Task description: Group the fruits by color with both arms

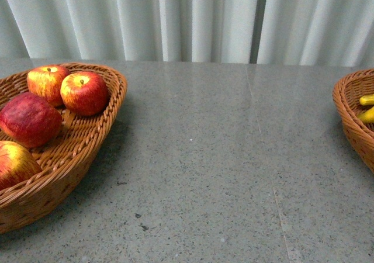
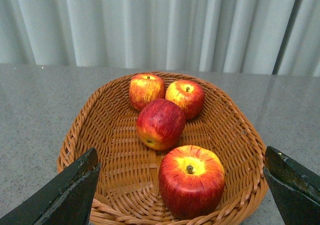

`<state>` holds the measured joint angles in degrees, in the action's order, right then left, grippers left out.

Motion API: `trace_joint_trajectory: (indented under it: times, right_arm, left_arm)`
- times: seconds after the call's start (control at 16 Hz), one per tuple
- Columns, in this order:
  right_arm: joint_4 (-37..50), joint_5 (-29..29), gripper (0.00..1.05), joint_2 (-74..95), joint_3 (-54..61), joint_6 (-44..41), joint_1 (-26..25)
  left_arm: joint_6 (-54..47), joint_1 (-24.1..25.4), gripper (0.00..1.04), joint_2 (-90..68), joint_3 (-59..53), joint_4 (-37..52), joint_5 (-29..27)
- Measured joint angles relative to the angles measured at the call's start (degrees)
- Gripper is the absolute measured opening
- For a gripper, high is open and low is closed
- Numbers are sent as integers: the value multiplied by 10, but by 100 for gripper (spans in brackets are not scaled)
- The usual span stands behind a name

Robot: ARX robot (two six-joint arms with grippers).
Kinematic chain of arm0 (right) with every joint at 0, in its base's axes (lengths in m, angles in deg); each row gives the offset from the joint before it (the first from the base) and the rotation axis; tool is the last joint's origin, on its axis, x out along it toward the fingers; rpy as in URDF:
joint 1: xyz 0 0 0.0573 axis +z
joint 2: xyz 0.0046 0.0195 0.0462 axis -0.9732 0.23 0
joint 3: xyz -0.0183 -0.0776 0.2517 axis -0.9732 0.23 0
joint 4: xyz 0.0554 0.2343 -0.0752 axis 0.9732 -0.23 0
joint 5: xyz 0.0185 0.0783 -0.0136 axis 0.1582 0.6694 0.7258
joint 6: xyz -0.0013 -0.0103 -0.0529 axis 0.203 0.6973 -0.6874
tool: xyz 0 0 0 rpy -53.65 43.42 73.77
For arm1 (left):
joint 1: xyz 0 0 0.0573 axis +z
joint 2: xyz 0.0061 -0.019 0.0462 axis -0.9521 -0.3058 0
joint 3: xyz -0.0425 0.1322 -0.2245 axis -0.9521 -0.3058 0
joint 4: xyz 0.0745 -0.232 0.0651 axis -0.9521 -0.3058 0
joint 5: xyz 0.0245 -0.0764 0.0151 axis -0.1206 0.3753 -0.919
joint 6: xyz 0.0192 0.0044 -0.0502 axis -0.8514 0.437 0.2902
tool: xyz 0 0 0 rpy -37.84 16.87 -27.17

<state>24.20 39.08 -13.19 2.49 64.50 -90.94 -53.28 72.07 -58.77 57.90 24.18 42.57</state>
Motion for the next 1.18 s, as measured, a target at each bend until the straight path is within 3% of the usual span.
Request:
trace_joint_trajectory:
  times: [0.06, 0.19, 0.25, 0.37, 0.44, 0.56, 0.87, 0.93, 1.18]
  right_arm:
    - [18, -14, 96, -40, 23, 7, 2]
    - [39, -203, 73, -163, 112, -69, 34]
    - [17, -255, 60, -228, 169, -96, 36]
    - [-22, -290, 36, -327, 249, -115, 64]
    - [-38, -341, 23, -382, 279, -118, 110]
    - [-41, -363, 1, -441, 310, -127, 146]
    - [-55, -370, 2, -483, 345, -125, 142]
    - [-120, -369, 2, -534, 352, -125, 142]
    - [-123, -370, 2, -567, 362, -125, 142]
  left_arm:
    - [0, 0, 98, 0, 0, 0, 0]
    - [0, 0, 98, 0, 0, 0, 0]
    - [0, 0, 98, 0, 0, 0, 0]
    - [0, 0, 98, 0, 0, 0, 0]
    - [0, 0, 98, 0, 0, 0, 0]
    - [0, 0, 98, 0, 0, 0, 0]
    - [0, 0, 98, 0, 0, 0, 0]
    - [0, 0, 98, 0, 0, 0, 0]
    - [0, 0, 98, 0, 0, 0, 0]
